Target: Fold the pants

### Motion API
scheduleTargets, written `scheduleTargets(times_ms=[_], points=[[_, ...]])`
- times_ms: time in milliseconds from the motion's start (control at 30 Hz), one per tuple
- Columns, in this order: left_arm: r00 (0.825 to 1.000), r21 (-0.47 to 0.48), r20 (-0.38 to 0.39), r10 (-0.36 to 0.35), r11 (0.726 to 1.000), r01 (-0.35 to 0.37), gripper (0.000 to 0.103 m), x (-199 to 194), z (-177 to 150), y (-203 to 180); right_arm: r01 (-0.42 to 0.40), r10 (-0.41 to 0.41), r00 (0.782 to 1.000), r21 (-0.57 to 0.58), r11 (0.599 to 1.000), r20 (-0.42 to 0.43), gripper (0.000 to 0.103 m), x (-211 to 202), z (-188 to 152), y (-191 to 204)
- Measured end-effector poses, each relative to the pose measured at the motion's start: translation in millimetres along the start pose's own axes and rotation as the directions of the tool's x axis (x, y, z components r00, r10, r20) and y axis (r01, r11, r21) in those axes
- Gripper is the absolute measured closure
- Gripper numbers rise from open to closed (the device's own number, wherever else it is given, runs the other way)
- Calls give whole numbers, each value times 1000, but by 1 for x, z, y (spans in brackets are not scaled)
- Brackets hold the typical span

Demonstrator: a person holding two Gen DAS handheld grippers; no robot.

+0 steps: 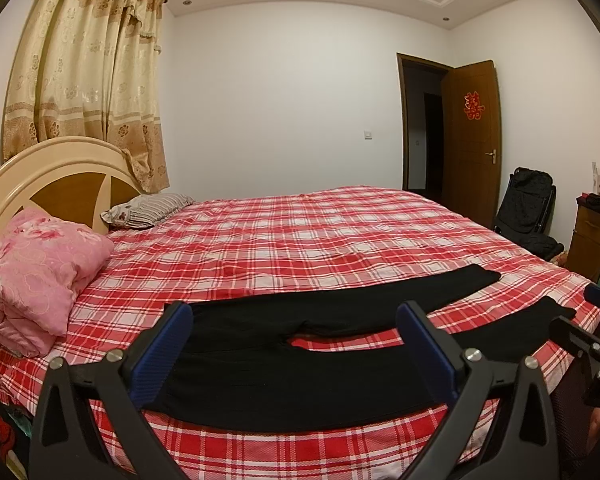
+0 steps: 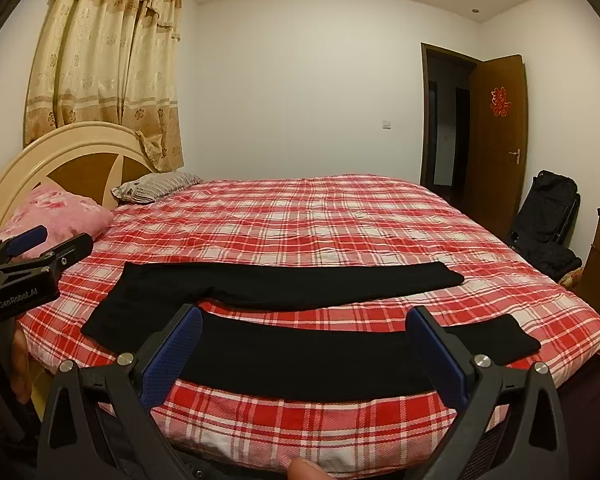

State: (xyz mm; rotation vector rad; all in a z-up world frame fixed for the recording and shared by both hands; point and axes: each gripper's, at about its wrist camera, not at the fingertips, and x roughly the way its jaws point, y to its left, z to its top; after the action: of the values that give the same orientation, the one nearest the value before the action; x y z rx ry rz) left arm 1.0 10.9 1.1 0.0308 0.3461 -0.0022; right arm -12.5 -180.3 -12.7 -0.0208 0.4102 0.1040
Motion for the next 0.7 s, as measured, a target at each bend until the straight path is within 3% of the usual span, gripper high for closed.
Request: scheduleTargets(times_ms=[700], points=[[1000,1,0,2,1000,-2,0,0,0,0,-2,2,1000,5,1000,-8,1,2,-2,-2]])
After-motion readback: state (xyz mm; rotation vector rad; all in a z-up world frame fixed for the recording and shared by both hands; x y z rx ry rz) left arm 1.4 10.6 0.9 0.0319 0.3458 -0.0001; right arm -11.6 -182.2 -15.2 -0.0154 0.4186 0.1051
